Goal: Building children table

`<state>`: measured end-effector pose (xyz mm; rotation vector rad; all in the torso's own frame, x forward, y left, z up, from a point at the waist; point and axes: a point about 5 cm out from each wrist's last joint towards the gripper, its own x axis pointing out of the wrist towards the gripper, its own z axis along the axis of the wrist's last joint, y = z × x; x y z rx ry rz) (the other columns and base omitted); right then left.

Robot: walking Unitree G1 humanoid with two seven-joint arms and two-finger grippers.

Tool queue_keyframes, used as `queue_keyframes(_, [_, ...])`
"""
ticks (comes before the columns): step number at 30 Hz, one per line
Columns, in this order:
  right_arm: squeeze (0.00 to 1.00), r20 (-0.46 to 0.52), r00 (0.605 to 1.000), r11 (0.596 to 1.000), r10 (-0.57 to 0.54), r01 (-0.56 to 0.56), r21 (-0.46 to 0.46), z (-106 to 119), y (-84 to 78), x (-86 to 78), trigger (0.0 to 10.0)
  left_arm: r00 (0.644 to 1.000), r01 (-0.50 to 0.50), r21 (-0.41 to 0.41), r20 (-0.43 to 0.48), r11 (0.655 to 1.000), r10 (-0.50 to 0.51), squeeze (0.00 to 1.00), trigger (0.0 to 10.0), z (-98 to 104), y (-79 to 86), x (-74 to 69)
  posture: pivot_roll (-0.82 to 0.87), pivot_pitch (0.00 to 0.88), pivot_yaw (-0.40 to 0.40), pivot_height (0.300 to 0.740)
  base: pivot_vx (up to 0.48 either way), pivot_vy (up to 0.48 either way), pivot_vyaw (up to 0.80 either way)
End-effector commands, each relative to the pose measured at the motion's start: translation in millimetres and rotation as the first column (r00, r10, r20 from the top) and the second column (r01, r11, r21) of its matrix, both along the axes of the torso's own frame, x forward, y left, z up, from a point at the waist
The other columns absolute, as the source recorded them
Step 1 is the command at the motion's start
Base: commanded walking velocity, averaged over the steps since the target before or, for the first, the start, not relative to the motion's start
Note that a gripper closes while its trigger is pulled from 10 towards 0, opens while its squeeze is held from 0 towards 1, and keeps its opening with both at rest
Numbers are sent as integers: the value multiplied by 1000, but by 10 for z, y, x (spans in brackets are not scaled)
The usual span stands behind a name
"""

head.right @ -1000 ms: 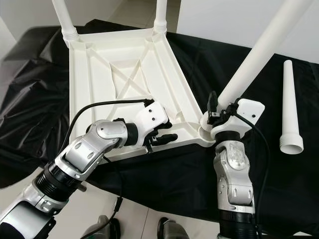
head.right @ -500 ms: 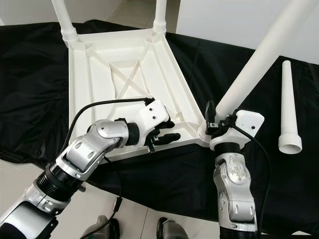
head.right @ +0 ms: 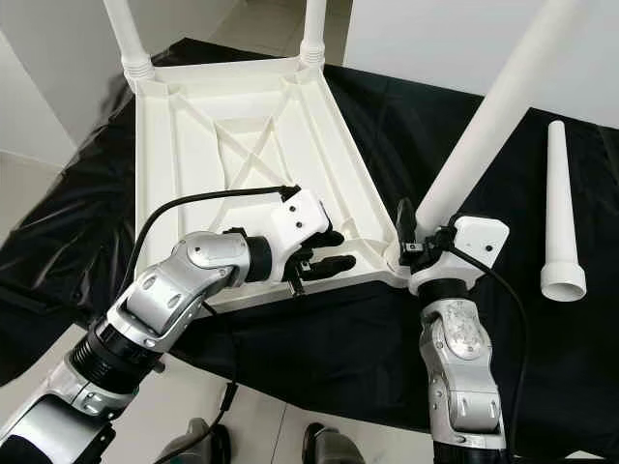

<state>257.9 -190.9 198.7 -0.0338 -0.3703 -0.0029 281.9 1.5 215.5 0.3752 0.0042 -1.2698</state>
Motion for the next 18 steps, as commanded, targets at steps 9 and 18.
queue_keyframes(9, [0, -86, 996, 1000, 11, -9, 25, -333, -16, -102, 10000, 999, 24, 1, -24, 1000, -24, 0, 10000, -36, -10, -53, 34, 157, -41, 740, 0, 0, 0])
queue_keyframes(18, [0, -129, 990, 992, -49, 63, 113, -434, -115, -105, 10000, 999, 24, 0, -22, 1000, -24, 0, 10000, -34, -10, -50, 31, 152, -35, 740, 0, 0, 0])
